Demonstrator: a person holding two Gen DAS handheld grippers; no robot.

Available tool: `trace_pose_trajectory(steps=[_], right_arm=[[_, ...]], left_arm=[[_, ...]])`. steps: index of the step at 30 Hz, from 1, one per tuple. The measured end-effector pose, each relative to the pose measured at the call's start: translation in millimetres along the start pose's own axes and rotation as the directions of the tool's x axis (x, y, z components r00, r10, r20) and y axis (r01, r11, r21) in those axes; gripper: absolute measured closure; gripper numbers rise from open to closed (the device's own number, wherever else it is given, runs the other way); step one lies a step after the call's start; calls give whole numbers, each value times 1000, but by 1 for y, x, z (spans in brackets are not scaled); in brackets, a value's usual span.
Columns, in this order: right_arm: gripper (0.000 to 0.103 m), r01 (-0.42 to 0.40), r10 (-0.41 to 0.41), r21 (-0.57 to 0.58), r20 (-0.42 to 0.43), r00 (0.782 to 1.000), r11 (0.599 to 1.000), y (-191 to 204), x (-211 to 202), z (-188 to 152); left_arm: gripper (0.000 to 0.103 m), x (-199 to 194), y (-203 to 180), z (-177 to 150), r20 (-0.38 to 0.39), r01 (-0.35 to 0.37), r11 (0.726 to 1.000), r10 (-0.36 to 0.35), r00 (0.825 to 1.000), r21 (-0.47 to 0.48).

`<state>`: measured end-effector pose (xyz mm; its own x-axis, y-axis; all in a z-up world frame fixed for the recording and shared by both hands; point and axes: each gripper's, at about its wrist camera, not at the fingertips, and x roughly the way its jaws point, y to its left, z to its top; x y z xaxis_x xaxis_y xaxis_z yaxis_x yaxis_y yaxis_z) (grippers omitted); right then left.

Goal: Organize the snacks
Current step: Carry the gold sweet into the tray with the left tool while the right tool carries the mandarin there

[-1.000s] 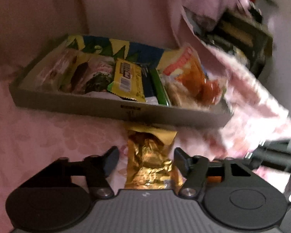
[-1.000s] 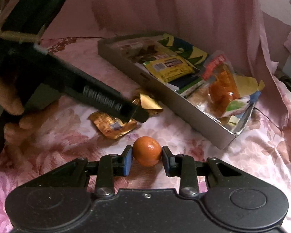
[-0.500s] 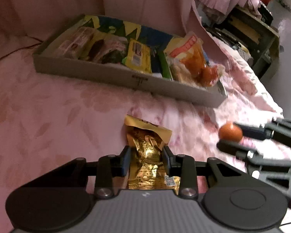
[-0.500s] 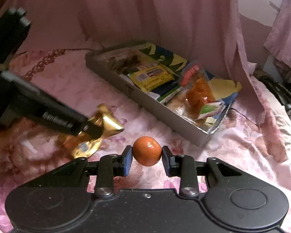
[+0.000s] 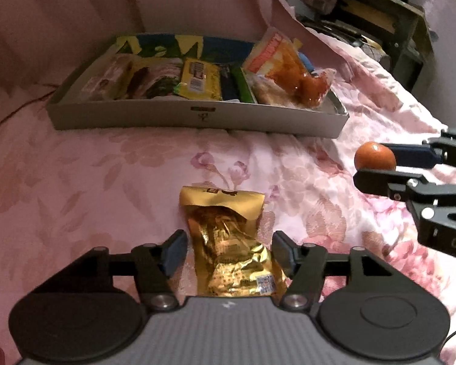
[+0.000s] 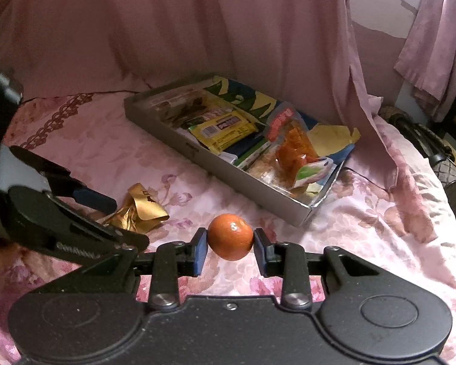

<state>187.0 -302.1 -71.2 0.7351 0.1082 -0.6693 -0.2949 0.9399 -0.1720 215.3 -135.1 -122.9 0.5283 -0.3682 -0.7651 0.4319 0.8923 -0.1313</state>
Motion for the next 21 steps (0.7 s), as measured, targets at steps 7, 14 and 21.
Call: trace_pose_trajectory(steps=[7, 14, 21], right_arm=[[68, 3, -3, 13, 12, 1000, 1000, 0, 0, 2], [68, 11, -13, 36, 44, 999, 999, -1, -10, 4], [68, 22, -29, 68, 98, 995, 997, 1, -23, 7]], left_arm=[[60, -4, -2, 1, 12, -13, 1000, 13, 1000, 16], [62, -14, 5, -2, -1, -7, 998, 7, 1000, -57], [63, -38, 19, 0, 53, 88, 978, -79, 995, -190]])
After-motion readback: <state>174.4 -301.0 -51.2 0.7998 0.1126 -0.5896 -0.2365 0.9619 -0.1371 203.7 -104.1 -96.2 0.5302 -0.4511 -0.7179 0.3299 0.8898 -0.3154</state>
